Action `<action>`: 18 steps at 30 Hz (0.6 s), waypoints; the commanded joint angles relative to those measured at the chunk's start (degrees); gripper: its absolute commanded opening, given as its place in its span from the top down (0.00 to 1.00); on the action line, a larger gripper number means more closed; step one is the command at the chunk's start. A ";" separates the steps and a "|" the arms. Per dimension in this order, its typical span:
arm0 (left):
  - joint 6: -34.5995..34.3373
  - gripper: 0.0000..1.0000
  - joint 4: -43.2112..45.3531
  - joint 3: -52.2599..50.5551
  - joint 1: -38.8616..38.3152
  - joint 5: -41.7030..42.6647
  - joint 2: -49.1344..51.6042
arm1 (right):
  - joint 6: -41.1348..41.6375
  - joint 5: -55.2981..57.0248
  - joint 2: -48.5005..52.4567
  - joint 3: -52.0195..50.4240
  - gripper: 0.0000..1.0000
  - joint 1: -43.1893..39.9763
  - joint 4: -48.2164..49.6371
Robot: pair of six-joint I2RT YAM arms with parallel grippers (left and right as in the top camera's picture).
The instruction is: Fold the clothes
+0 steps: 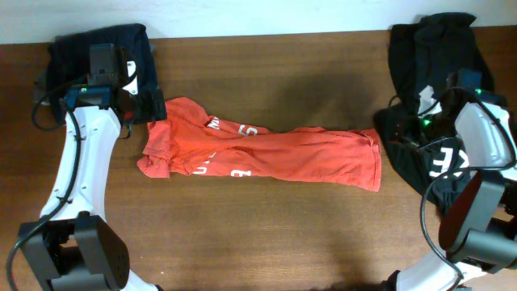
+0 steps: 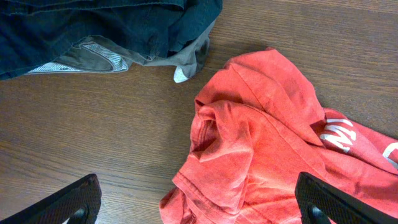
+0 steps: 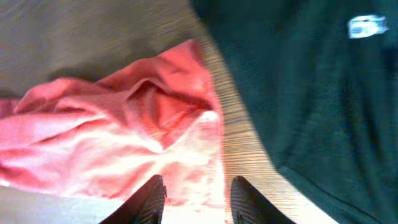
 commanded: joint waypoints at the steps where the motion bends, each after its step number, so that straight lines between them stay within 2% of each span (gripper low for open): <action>1: 1.14 0.01 0.00 0.87 0.07 0.20 0.83 | -1.42 -2.99 0.22 -2.45 0.59 2.19 0.04; 9: 1.14 0.01 0.00 0.87 0.07 0.20 0.83 | -1.38 -2.80 0.85 -9.01 0.58 2.21 5.55; 15: 1.14 0.01 -0.04 0.87 0.07 0.20 0.87 | -1.20 -2.54 0.90 -14.91 0.48 2.23 13.27; 18: 1.14 0.01 -0.04 0.87 0.07 0.20 0.87 | -1.18 -2.54 1.03 -17.66 0.39 2.21 16.72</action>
